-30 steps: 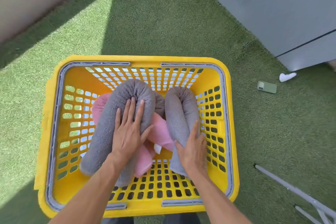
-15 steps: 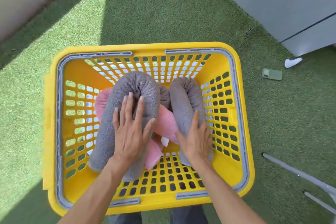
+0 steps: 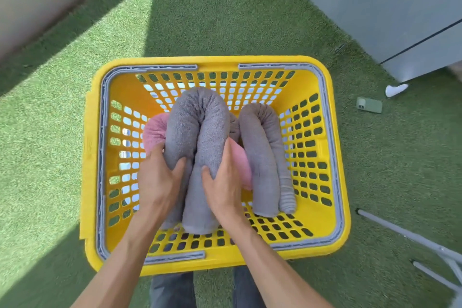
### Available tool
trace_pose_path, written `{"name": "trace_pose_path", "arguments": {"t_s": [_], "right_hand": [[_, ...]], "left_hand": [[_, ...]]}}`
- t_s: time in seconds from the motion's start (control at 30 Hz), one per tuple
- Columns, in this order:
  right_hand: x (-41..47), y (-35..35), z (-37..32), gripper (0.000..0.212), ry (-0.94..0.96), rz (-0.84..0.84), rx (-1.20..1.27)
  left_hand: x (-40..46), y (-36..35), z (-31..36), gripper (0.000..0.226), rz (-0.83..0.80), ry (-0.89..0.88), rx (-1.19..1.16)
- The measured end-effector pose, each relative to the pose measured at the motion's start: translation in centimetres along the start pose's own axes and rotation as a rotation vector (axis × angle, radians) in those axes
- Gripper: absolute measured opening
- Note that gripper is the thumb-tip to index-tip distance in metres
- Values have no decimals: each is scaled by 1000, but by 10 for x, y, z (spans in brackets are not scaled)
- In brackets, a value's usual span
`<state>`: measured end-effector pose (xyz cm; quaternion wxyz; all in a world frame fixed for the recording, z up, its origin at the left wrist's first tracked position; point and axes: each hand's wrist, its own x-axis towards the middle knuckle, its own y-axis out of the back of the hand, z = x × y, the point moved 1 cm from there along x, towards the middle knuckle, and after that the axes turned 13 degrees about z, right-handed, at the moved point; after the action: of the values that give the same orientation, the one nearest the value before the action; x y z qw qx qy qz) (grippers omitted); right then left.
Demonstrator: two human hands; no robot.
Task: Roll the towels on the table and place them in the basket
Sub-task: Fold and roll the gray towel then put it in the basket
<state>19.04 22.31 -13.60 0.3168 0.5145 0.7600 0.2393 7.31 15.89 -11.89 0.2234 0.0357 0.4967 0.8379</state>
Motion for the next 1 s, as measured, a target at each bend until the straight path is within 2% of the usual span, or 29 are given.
{"name": "trace_pose_path", "arguments": {"t_s": [0.1, 0.3, 0.37, 0.5, 0.6, 0.67, 0.73, 0.8, 0.9, 1.0], "right_hand": [[20, 44, 6, 66, 71, 110, -101], [52, 111, 66, 65, 112, 225, -358], [54, 113, 87, 66, 111, 167, -477], [50, 91, 113, 62, -13, -115, -558], [54, 77, 112, 59, -17, -92, -731], [55, 77, 101, 56, 10, -2, -758], [51, 79, 84, 50, 123, 126, -647], [43, 71, 65, 46, 281, 182, -458], [40, 38, 40, 52, 354, -10, -230], [43, -4, 39, 71, 348, -197, -353]], "left_hand": [[-18, -8, 35, 45, -9, 53, -122], [-65, -82, 100, 47, -183, 61, -255], [-75, -108, 107, 51, -265, 25, -272], [-76, -132, 91, 53, -375, -37, -219], [-68, -124, 73, 54, -402, -94, -221], [-64, -109, 60, 47, -313, -100, -210], [-58, -88, 44, 45, -127, -57, -136], [-50, -68, 25, 54, 58, 95, -42], [-41, -51, 0, 79, 127, 401, 4], [-34, -53, -10, 93, 39, 514, -20]]}}
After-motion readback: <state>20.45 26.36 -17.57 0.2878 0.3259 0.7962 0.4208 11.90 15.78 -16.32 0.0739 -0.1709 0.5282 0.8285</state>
